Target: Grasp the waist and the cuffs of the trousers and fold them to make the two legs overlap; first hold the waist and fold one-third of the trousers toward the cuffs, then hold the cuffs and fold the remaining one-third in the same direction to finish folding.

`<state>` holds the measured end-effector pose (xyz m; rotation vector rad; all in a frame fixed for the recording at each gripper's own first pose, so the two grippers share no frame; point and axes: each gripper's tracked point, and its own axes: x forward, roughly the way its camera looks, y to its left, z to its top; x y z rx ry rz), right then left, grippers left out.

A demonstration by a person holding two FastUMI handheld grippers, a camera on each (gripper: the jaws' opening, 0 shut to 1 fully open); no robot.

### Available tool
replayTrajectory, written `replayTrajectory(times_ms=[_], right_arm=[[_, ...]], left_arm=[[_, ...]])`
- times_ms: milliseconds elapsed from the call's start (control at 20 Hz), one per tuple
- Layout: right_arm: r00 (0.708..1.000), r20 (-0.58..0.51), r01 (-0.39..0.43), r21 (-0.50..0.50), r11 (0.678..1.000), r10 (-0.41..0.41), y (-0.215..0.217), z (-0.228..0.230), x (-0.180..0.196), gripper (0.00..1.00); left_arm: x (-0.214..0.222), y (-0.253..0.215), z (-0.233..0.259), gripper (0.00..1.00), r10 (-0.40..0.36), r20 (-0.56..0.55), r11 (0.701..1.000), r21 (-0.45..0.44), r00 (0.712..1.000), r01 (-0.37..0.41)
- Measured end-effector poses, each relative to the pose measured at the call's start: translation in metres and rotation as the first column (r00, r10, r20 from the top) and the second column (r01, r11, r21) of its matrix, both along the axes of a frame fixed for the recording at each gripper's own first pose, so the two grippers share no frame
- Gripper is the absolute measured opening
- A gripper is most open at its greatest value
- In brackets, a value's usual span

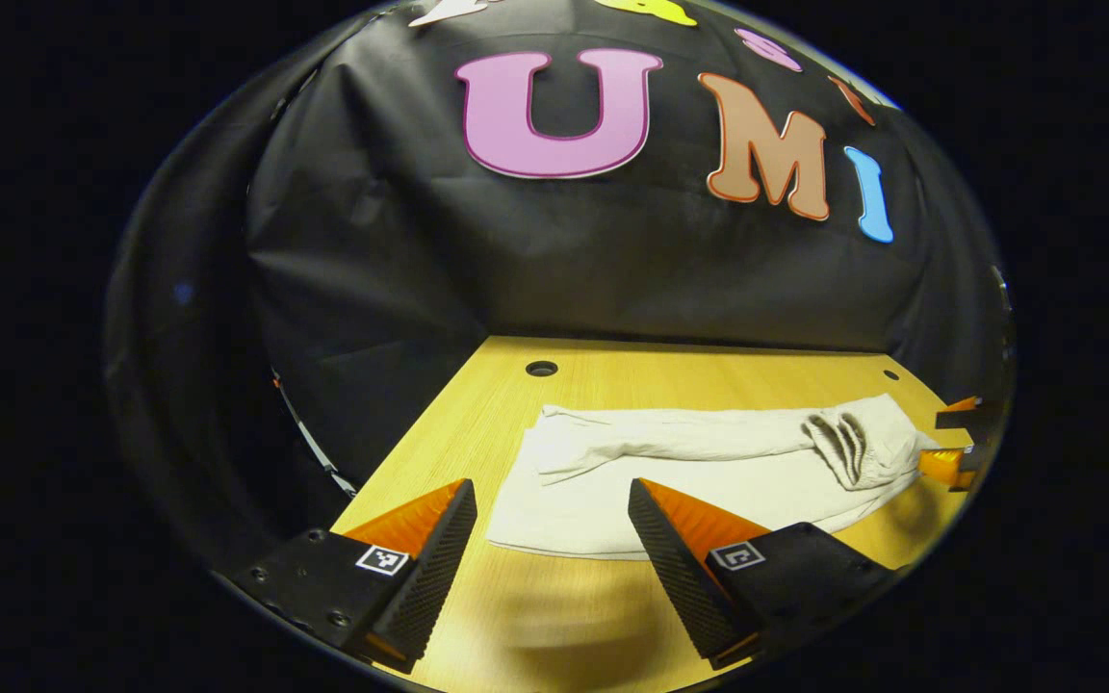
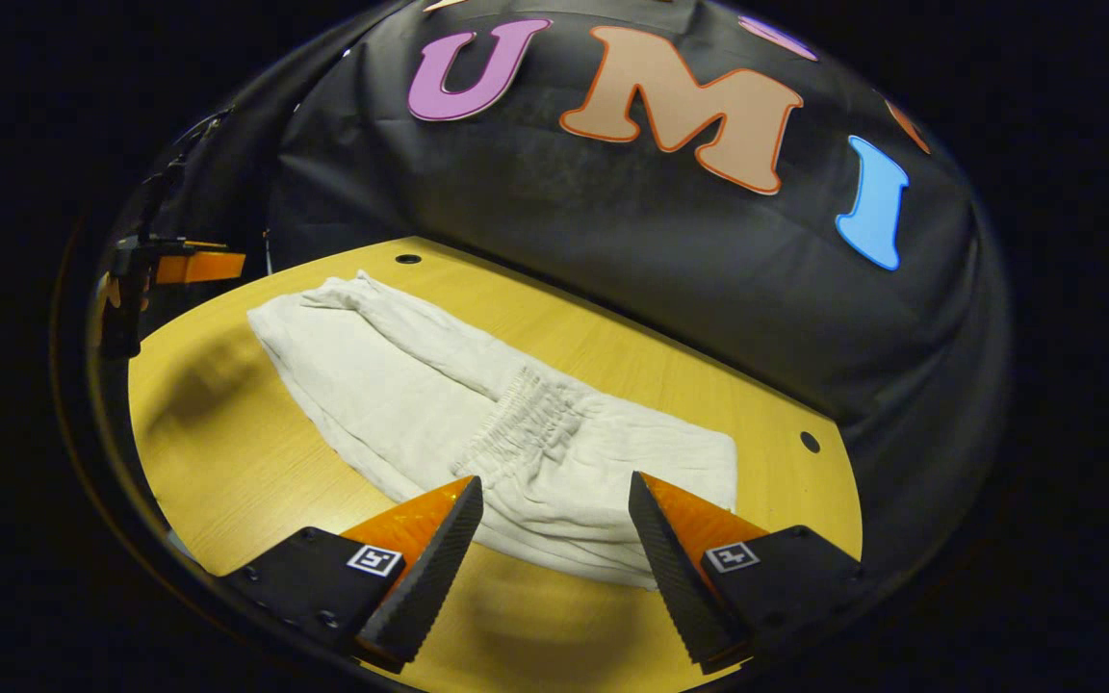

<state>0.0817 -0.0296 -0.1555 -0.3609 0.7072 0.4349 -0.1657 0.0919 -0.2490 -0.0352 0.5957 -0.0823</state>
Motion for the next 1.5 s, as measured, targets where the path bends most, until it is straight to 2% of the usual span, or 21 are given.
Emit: replayTrajectory(times_ms=[150,350,800,950,1050,1100,1250,1300,1350,1400,1450,1500], right_arm=[[0.998,0.0,0.061,0.004,0.998,-0.061,-0.02,0.003,0.001,0.99],[0.995,-0.014,0.099,-0.018,0.995,-0.099,-0.04,-0.001,-0.006,0.98],[0.987,-0.029,0.158,-0.037,0.987,-0.159,-0.069,-0.001,-0.009,0.99],[0.986,-0.028,0.166,-0.039,0.985,-0.167,-0.073,0.001,-0.009,0.99],[0.985,-0.03,0.171,-0.037,0.985,-0.172,-0.075,0.002,-0.012,0.99],[0.984,-0.032,0.175,-0.036,0.984,-0.176,-0.077,0.003,-0.015,0.98],[0.979,-0.035,0.202,-0.02,0.979,-0.202,-0.081,0.009,-0.023,0.98],[0.977,-0.036,0.211,-0.016,0.977,-0.211,-0.084,0.01,-0.026,0.98],[0.975,-0.036,0.219,-0.011,0.976,-0.219,-0.086,0.012,-0.03,0.99],[0.973,-0.038,0.228,-0.007,0.974,-0.229,-0.088,0.014,-0.034,0.98],[0.971,-0.037,0.237,-0.004,0.971,-0.237,-0.09,0.016,-0.039,0.98],[0.968,-0.035,0.247,-0.001,0.969,-0.247,-0.092,0.019,-0.044,0.98]], left_arm=[[0.007,0.004,-0.034,0.97,0.01,-0.067,1.0,-0.019,0.998,-0.011],[0.01,0.007,-0.078,0.94,0.022,-0.168,0.999,-0.028,0.986,-0.027],[0.012,0.003,-0.104,0.95,0.017,-0.228,1.0,-0.009,0.974,-0.02],[0.009,0.004,-0.109,0.95,-0.008,-0.245,0.999,0.034,0.969,0.017],[0.012,-0.003,-0.107,0.86,-0.034,-0.244,0.999,0.022,0.969,0.04],[0.013,-0.005,-0.106,0.68,-0.03,-0.244,0.999,0.027,0.969,0.037],[0.015,-0.012,-0.104,0.63,-0.036,-0.234,0.999,0.002,0.972,0.037],[0.016,-0.015,-0.106,0.41,-0.035,-0.232,0.999,-0.004,0.972,0.035],[0.019,-0.018,-0.106,0.34,-0.038,-0.222,0.999,-0.013,0.974,0.036],[0.019,-0.019,-0.105,0.15,-0.022,-0.217,1.0,-0.021,0.976,0.018],[0.021,-0.019,-0.104,0.05,-0.011,-0.214,0.999,-0.032,0.977,0.004],[0.021,-0.019,-0.105,0.01,-0.004,-0.212,0.999,-0.047,0.977,-0.006]])
